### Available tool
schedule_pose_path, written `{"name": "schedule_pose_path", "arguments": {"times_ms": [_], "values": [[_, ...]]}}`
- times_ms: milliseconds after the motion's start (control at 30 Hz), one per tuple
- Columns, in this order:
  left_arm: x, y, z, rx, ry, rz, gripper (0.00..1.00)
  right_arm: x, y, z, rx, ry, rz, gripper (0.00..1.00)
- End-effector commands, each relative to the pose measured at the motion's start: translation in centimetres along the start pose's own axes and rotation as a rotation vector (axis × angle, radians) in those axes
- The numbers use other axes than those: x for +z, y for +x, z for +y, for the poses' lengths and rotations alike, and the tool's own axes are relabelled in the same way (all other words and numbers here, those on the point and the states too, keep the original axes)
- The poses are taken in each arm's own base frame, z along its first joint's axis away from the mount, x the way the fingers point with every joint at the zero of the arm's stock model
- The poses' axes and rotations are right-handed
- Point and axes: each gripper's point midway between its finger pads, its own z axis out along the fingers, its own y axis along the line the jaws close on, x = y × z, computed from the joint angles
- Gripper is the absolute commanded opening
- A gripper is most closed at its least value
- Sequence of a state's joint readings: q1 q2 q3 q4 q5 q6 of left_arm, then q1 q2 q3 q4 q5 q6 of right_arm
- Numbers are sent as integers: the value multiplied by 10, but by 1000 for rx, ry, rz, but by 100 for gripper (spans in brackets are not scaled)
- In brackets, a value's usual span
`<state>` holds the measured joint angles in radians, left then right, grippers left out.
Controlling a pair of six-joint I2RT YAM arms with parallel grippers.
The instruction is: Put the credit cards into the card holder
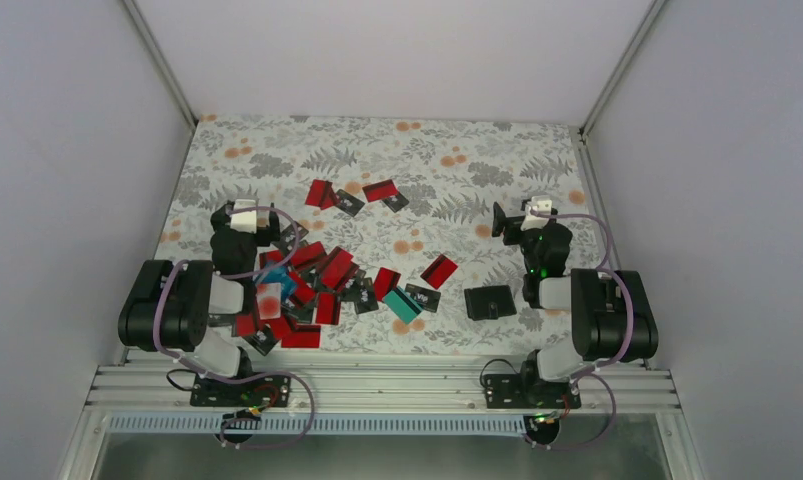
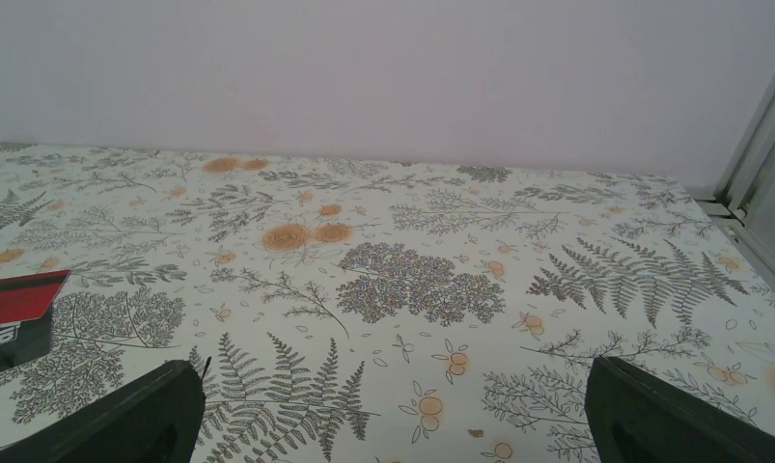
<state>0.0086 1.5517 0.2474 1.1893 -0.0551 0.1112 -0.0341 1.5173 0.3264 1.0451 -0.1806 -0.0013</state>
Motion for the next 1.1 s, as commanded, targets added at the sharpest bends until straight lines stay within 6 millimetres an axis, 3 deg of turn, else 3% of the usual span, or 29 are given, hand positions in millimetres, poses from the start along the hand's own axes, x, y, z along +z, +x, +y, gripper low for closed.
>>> {"name": "schedule_pose_path", "arguments": {"times_ms": [0,400,600,667,800,933,967,1067], "values": [[0,-11,-1,-13,9,-47,100,-2,-9,-3,-13,9,-43,100],[-2,-12,0,-13,8,-50,100,-2,-9,-3,-13,11,-45,100],[12,-31,14,-55,-97,58,100,23,-31,-14,19,62,53,100],[9,-43,21,-108,-133,84,100,26,-54,-18,43,84,43,100],[8,-78,27,-192,-167,146,100,29,-128,-15,51,57,3,100],[11,-106,31,-297,-193,246,100,20,-194,-14,111,59,-18,100],[12,-114,29,-312,-182,269,100,15,-207,-22,179,102,-30,100],[9,-131,12,-298,-95,338,100,-2,-212,-57,588,302,41,100]]}}
